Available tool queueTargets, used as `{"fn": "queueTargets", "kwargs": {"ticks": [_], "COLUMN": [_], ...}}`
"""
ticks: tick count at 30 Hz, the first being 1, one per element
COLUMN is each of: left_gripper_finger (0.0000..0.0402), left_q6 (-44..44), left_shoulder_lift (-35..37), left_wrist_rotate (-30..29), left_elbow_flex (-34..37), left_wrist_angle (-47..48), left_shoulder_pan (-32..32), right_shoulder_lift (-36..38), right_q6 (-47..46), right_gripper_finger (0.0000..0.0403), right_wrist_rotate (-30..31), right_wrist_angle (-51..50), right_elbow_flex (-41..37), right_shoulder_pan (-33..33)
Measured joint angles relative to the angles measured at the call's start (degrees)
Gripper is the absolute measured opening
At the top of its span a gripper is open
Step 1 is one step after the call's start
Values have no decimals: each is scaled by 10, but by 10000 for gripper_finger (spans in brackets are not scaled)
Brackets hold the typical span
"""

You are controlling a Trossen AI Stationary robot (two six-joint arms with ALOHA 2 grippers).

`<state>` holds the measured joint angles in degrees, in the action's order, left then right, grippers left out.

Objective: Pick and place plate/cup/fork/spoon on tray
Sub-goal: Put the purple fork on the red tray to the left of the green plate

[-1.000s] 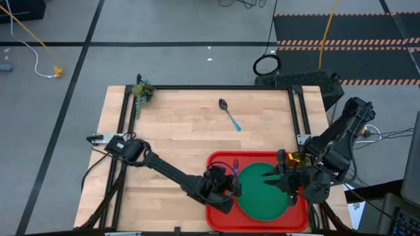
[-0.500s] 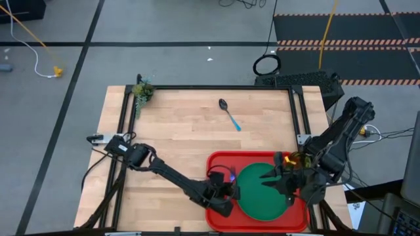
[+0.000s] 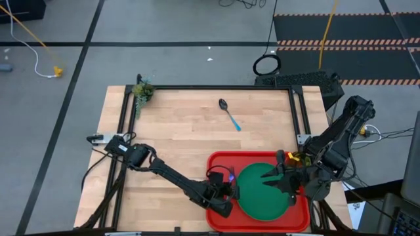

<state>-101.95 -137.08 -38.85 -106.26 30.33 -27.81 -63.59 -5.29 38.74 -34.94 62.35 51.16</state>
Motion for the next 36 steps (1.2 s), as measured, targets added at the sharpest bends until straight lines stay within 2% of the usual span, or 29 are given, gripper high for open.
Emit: {"fn": "queueTargets", "kwargs": {"ticks": [7,14,20,25,28,31,36], "left_gripper_finger": [71,78,78,78,78,78,78], "left_q6": [-4,12,64,225,390,549,681], "left_shoulder_lift": [0,1,42,84,91,89,89], "left_wrist_rotate": [0,2,42,76,95,168,255], "left_elbow_flex": [0,0,1,0,0,0,0], "left_wrist_angle": [0,3,97,129,91,64,76], "left_shoulder_pan": [0,3,10,12,6,2,0], "right_shoulder_lift": [0,0,0,0,0,0,0], "right_q6": [0,-6,-25,-21,-9,6,12], "right_gripper_finger": [100,100,100,100,100,100,100], "right_wrist_rotate": [0,1,0,1,2,5,5], "right_wrist_angle": [0,0,-7,-1,5,6,9], "right_elbow_flex": [0,0,0,0,0,0,0], "right_shoulder_pan": [9,14,15,15,14,13,10]}}
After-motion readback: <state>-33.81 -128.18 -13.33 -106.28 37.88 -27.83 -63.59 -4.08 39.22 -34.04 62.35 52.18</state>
